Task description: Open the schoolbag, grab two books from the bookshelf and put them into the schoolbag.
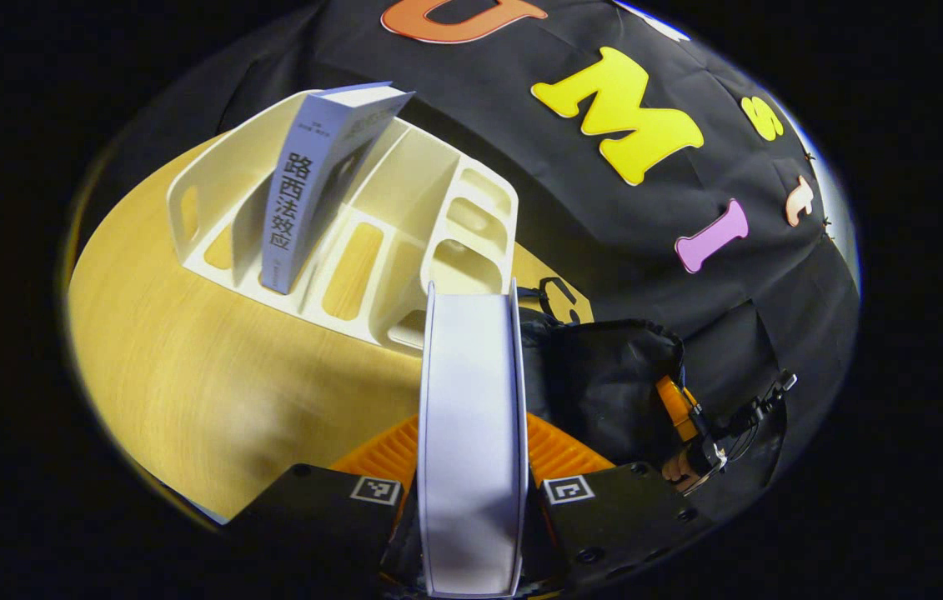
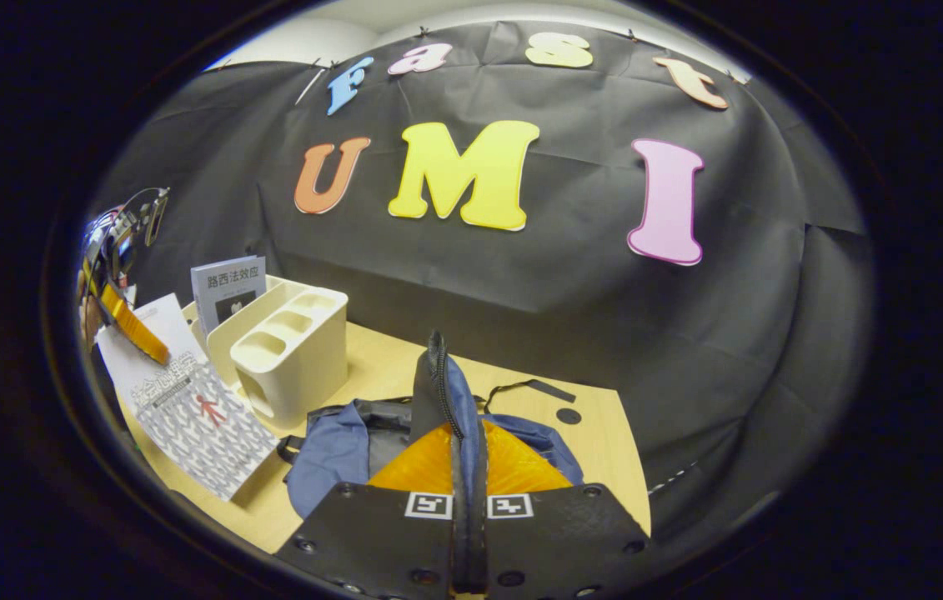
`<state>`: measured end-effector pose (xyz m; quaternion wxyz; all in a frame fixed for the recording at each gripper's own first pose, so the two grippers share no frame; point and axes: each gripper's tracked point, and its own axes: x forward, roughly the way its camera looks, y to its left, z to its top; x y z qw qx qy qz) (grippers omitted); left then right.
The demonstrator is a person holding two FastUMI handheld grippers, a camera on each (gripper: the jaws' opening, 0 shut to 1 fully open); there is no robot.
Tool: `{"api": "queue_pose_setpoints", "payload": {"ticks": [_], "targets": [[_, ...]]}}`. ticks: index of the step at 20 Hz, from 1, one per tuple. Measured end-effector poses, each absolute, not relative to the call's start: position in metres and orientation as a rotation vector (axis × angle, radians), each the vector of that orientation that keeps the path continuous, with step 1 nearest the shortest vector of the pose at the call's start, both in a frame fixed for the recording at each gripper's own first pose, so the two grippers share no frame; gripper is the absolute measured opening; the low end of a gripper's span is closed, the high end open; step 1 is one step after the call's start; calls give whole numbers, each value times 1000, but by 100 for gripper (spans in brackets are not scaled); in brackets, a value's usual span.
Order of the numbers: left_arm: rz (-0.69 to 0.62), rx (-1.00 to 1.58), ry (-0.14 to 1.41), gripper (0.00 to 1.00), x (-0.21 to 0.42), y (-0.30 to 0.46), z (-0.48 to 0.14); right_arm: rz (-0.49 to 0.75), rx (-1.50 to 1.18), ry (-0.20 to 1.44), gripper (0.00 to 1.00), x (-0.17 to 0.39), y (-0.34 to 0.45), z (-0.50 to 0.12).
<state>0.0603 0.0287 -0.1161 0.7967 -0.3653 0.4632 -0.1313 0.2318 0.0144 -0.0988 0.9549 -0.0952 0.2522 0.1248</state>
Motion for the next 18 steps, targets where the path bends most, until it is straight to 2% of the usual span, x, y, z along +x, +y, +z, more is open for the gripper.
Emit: {"api": "queue_pose_setpoints", "payload": {"ticks": [3, 7, 12, 18], "targets": [[-346, -825, 991, 48, 70, -7, -111, 251, -200, 505, 0, 234, 8, -92], [-313, -903, 963, 48, 97, -37, -116, 248, -202, 497, 0, 234, -1, -85], [-343, -1070, 952, 48, 120, -91, -125, 241, -189, 488, 0, 239, -10, -74], [-341, -1153, 920, 48, 156, -148, -150, 244, -209, 469, 0, 243, -7, -55]]}}
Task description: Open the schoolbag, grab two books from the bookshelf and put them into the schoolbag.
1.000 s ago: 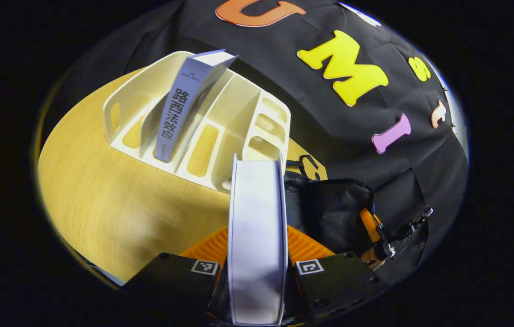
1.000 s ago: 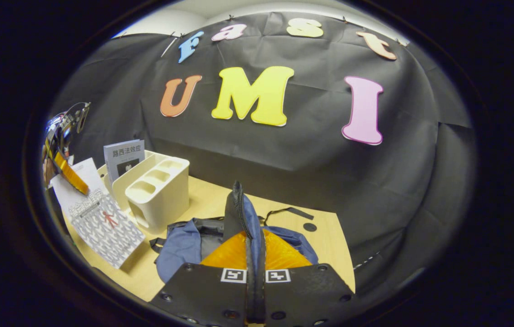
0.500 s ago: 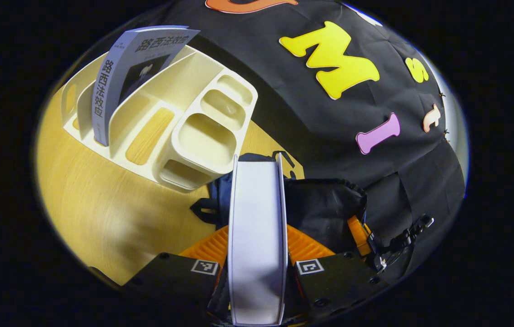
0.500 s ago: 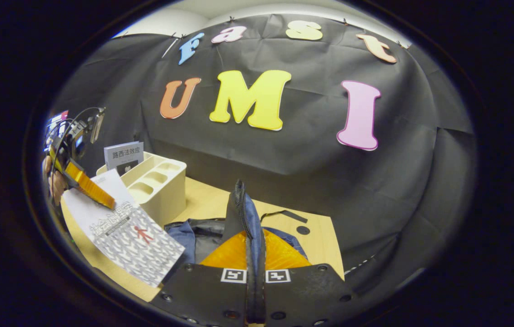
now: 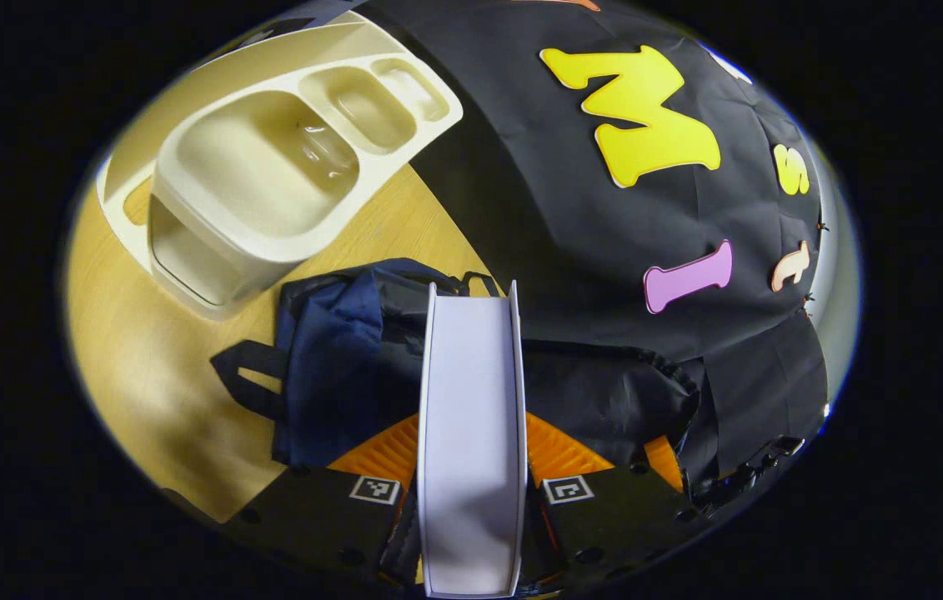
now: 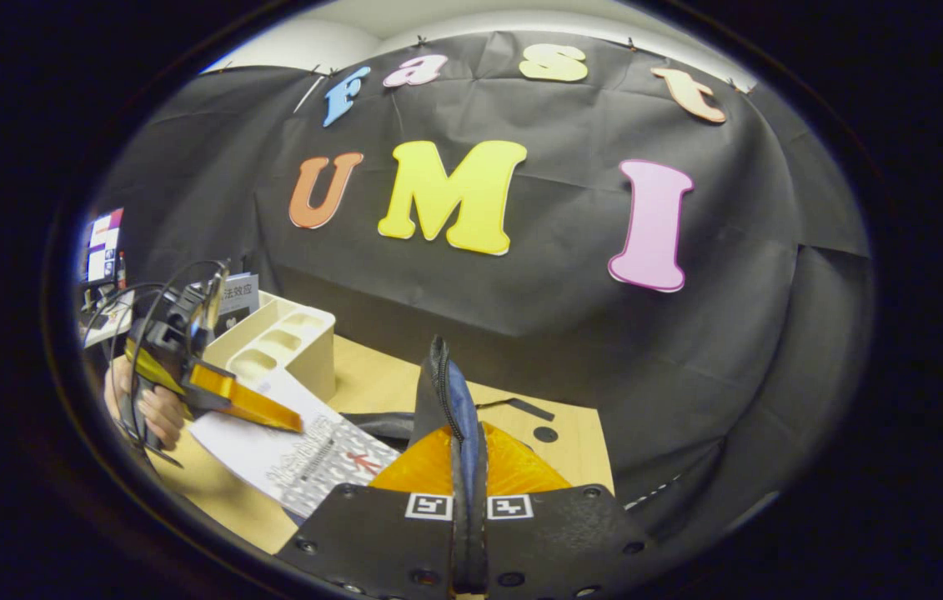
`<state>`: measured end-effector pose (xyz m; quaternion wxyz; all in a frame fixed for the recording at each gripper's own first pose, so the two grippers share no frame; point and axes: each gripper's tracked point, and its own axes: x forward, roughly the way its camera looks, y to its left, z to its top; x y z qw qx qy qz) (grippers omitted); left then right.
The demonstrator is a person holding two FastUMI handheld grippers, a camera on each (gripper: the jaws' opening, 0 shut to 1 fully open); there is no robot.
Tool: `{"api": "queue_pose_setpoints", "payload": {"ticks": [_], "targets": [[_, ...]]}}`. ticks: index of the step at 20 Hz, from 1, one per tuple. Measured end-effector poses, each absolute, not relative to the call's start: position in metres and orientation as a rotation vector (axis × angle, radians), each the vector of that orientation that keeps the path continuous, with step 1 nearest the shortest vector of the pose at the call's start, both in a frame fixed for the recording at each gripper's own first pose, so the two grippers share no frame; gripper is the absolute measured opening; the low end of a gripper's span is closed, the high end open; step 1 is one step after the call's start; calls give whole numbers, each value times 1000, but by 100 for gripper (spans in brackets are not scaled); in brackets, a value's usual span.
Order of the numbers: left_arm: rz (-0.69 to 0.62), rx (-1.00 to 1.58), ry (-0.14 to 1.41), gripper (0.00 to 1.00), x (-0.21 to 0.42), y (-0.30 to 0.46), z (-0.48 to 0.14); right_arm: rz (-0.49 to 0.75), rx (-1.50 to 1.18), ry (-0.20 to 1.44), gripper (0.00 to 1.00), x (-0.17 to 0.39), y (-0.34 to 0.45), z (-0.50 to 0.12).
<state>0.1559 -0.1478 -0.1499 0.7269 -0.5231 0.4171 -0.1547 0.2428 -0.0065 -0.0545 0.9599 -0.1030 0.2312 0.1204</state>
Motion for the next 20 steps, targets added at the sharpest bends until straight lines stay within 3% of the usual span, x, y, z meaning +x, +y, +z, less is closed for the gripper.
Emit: {"api": "queue_pose_setpoints", "payload": {"ticks": [8, 20], "targets": [[-308, -1147, 776, 48, 187, -197, -192, 254, -156, 459, 0, 243, 16, -54], [-306, -1136, 686, 51, 185, -256, -214, 255, -45, 459, 0, 230, 30, -59]]}}
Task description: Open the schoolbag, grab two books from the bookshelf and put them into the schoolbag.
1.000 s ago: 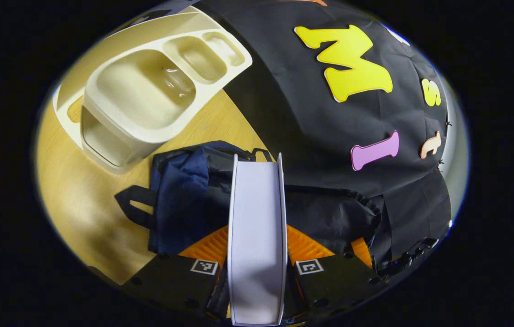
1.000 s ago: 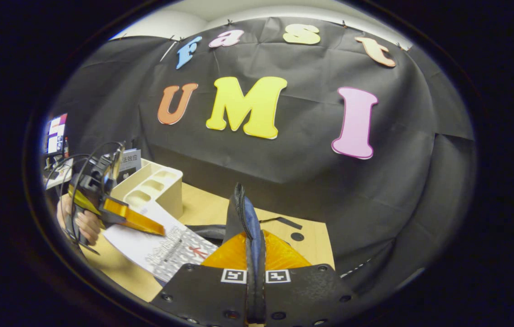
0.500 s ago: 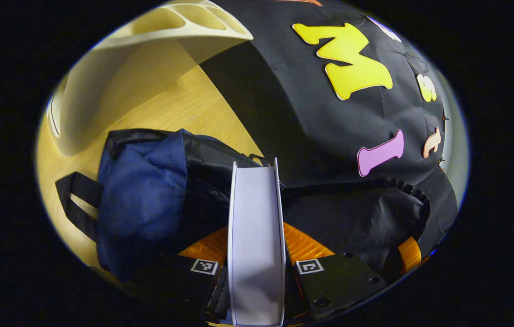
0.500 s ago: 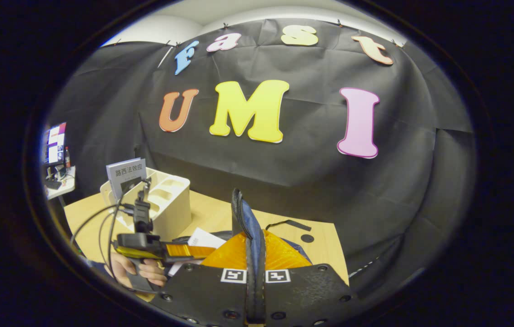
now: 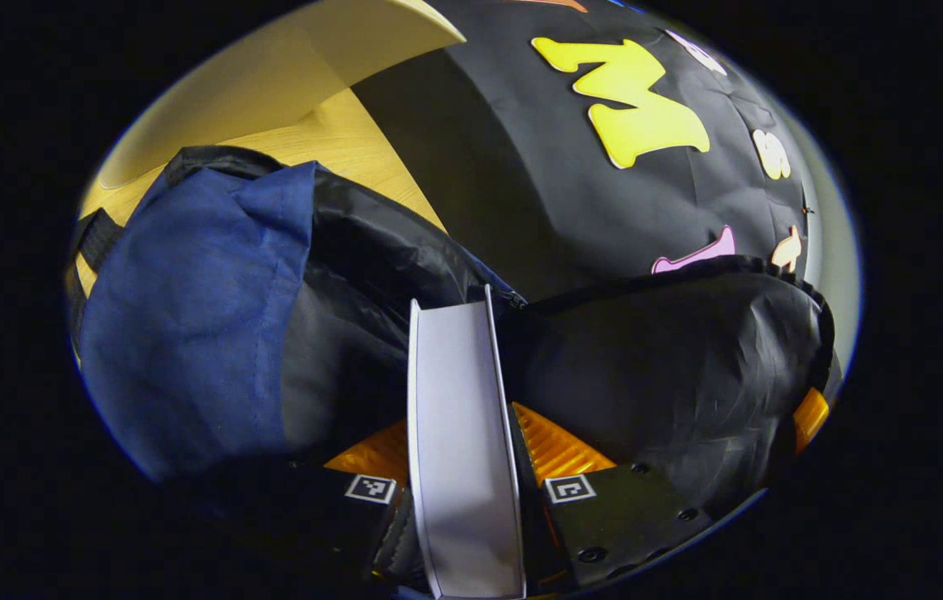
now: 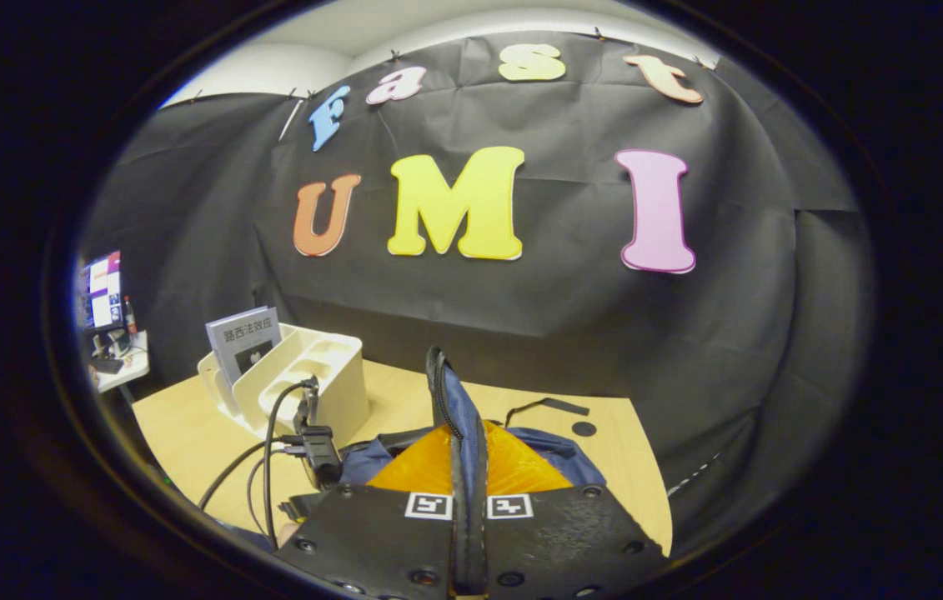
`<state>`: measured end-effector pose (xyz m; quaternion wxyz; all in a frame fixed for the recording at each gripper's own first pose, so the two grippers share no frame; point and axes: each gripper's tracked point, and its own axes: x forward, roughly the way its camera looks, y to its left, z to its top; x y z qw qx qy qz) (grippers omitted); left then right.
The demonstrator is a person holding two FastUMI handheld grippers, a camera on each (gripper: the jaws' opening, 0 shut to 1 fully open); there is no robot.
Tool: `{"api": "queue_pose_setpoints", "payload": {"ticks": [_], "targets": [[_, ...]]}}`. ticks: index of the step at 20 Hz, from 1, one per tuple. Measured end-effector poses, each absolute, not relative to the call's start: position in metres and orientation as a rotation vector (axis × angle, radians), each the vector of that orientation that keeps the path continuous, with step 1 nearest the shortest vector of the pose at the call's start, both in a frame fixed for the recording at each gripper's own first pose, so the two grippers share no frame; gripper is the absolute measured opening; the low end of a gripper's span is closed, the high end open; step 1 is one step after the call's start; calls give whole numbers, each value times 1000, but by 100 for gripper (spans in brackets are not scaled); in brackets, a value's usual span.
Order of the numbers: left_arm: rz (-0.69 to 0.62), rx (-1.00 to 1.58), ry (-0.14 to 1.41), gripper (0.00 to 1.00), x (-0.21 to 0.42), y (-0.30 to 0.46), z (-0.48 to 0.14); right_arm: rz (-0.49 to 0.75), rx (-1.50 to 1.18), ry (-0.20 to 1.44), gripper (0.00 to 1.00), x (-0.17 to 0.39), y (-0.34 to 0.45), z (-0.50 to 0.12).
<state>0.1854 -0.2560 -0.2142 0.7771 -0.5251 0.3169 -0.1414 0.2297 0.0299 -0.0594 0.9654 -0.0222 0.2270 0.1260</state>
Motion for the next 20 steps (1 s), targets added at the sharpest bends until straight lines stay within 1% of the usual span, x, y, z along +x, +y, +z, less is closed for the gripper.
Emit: {"api": "queue_pose_setpoints", "payload": {"ticks": [3, 4, 5, 6, 7, 8, 9, 10, 11, 12, 15, 19, 20], "targets": [[-283, -1022, 670, 55, 185, -255, -217, 235, -21, 457, 1, 227, 25, -60], [-277, -965, 675, 60, 185, -252, -219, 226, -20, 457, 0, 227, 23, -61], [-274, -898, 683, 63, 183, -247, -222, 216, -22, 459, 1, 226, 20, -61], [-277, -834, 687, 71, 182, -242, -224, 208, -24, 463, 0, 226, 17, -64], [-276, -771, 692, 75, 182, -238, -222, 202, -22, 465, 0, 224, 15, -64], [-285, -722, 690, 81, 182, -233, -219, 197, -18, 469, 0, 224, 13, -66], [-291, -680, 689, 83, 183, -228, -217, 193, -15, 472, 0, 223, 11, -67], [-301, -637, 694, 86, 184, -224, -214, 188, -13, 475, 2, 223, 9, -68], [-317, -606, 697, 87, 183, -221, -210, 183, -11, 478, 0, 222, 8, -69], [-328, -584, 701, 88, 183, -218, -211, 179, -7, 479, 0, 222, 6, -70], [-330, -526, 708, 88, 181, -202, -204, 164, -1, 488, 0, 221, 2, -74], [-334, -406, 611, 88, 187, -160, -175, 144, 9, 515, 1, 220, 0, -82], [-322, -361, 577, 88, 188, -146, -164, 144, 12, 519, 2, 219, 1, -85]]}}
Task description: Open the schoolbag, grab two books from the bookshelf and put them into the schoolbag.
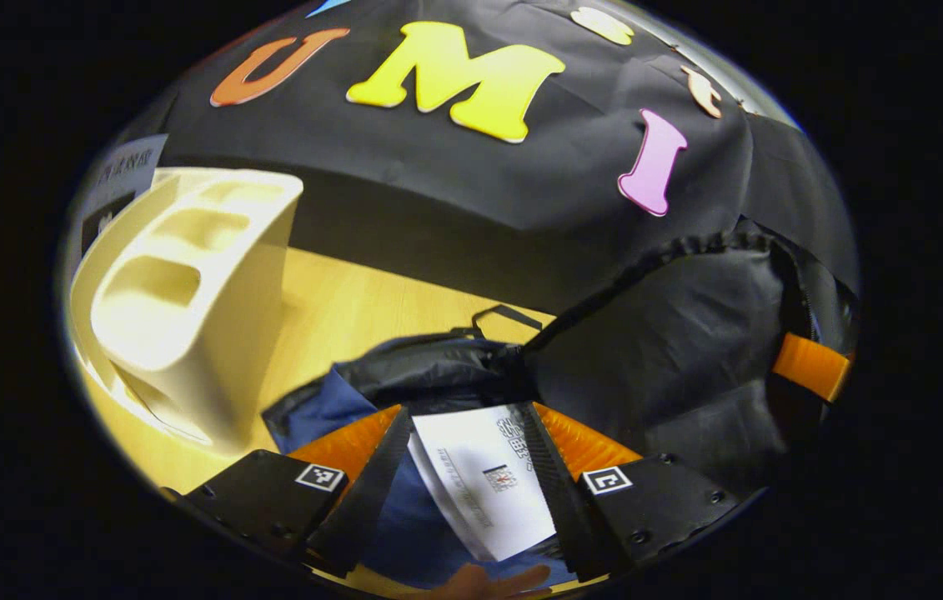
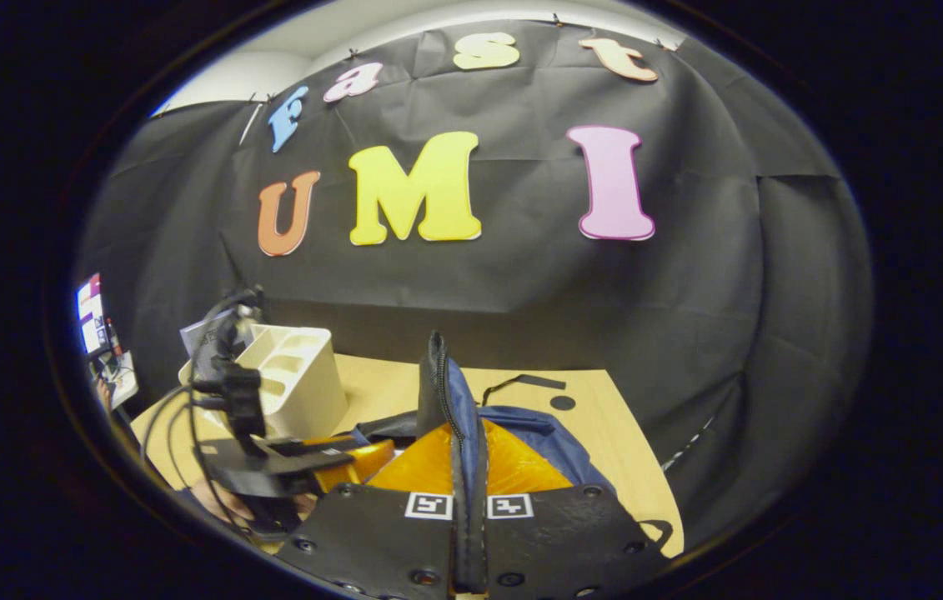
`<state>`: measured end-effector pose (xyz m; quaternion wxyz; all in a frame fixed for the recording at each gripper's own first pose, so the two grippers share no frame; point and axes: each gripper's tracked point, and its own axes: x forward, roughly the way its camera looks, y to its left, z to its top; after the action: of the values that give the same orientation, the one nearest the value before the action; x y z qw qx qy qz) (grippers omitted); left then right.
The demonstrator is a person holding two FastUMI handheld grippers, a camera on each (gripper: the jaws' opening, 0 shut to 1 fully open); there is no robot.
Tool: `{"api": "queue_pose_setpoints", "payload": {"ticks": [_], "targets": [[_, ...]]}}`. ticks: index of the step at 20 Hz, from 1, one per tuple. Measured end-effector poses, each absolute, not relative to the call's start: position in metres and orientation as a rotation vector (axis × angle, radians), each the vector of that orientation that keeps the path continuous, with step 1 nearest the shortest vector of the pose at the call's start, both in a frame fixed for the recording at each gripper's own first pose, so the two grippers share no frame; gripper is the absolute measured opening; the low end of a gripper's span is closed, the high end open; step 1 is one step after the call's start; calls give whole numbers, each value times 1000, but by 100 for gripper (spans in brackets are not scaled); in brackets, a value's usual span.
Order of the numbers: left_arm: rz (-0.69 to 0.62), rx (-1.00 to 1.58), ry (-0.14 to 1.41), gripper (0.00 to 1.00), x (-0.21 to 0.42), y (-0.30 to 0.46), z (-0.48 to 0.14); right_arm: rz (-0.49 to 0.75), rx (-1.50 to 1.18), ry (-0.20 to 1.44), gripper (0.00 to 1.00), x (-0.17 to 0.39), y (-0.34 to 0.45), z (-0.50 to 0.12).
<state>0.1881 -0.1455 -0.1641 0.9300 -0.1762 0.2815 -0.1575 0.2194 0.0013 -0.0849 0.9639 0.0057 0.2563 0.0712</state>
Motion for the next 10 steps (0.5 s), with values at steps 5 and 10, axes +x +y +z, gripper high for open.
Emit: {"api": "queue_pose_setpoints", "payload": {"ticks": [5, 10], "targets": [[-230, -174, 450, 93, 188, -72, -120, 123, 6, 519, 0, 218, 1, -89], [-144, -74, 421, 98, 188, -8, -100, 109, 1, 520, 0, 215, 7, -93]]}}
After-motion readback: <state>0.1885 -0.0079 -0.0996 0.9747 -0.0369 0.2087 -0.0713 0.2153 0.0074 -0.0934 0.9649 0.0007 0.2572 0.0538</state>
